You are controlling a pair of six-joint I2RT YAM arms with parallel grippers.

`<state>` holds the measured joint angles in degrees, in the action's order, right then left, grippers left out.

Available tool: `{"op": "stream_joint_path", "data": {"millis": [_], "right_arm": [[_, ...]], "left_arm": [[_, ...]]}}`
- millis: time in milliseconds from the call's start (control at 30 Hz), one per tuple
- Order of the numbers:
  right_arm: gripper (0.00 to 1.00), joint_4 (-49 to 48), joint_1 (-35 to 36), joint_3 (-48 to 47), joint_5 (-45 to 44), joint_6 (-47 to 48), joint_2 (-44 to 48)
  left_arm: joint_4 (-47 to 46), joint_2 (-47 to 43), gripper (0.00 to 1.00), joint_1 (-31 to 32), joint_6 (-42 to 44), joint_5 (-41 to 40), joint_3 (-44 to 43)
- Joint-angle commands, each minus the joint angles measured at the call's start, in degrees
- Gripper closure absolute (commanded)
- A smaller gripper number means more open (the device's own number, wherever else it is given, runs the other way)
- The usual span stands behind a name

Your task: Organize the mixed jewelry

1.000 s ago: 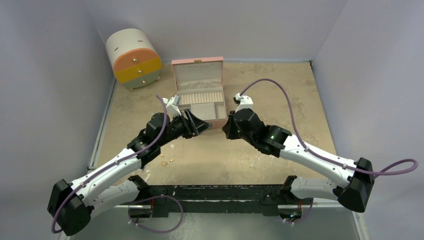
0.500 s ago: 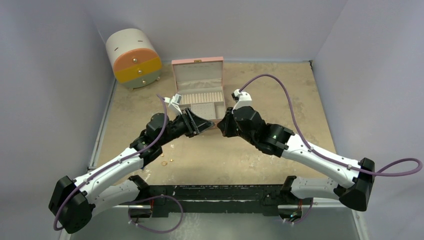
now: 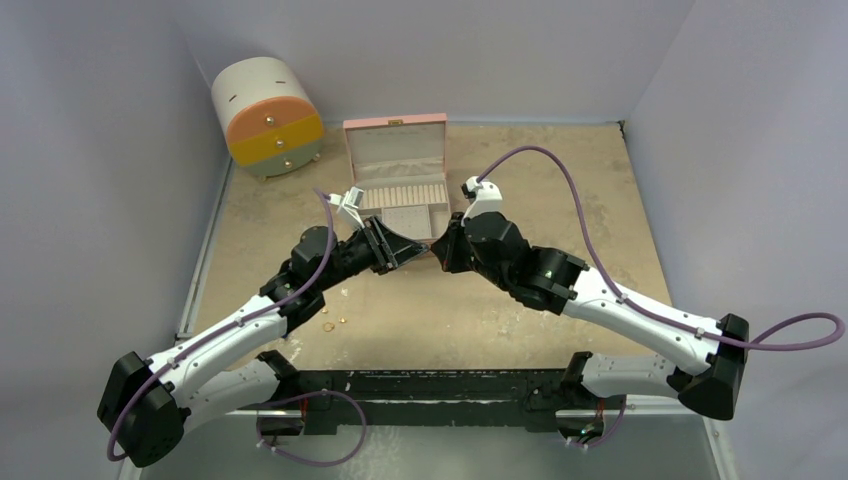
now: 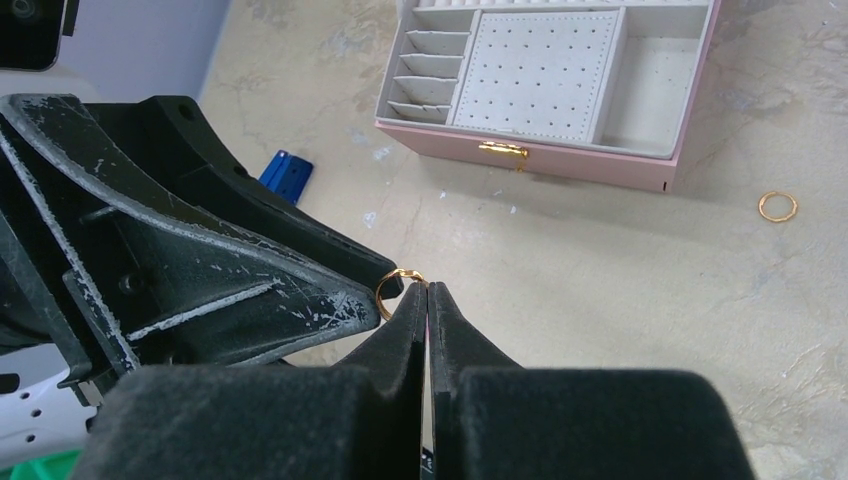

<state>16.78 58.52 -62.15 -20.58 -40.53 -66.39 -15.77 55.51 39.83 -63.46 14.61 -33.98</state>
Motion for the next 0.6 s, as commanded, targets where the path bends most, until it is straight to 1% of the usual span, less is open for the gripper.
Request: {"op": "stream_joint_path", "data": {"millis": [0, 133, 300, 333, 367, 433, 467, 500, 567], "right_arm": [[1.00, -1.9, 0.6, -3.2, -2.0, -0.6, 0.1], [1.00, -1.9, 0.9, -3.3, -1.7, -0.6, 0.0], [1.00, -1.9, 1.2, -3.2, -1.8, -1.0, 0.1], [1.00, -2.1, 1.3, -3.0, -1.8, -1.1, 0.2], [1.00, -2.1, 1.3, -2.9, -2.0, -1.2, 0.1], [1.00, -2.1, 1.4, -2.8, -2.0, -1.4, 0.1], [1.00, -2.1, 1.5, -2.8, -2.0, -1.4, 0.0], [1.00, -2.2, 1.5, -2.7, -1.9, -1.5, 0.0], [1.00, -2.4, 1.6, -2.6, -1.8, -1.6, 0.0]], "left_arm": [[-3.0, 0.0, 0.74, 0.2, 0.3, 0.8, -0.6], [-3.1, 0.0, 0.78, 0.2, 0.4, 0.8, -0.7], [-3.0, -0.1, 0.80, 0.2, 0.4, 0.8, -0.8], [-3.0, -0.2, 0.83, 0.2, 0.4, 0.8, -0.8], [-3.0, -0.3, 0.87, 0.2, 0.4, 0.7, -0.8], [-2.8, -0.5, 0.91, 0.2, 0.4, 0.6, -0.8], [-2.7, -0.5, 0.94, 0.2, 0.4, 0.6, -0.7], [-2.7, -0.5, 0.99, 0.2, 0.4, 0.5, -0.7], [-2.6, -0.6, 1.00, 0.2, 0.2, 0.5, -0.7]]}}
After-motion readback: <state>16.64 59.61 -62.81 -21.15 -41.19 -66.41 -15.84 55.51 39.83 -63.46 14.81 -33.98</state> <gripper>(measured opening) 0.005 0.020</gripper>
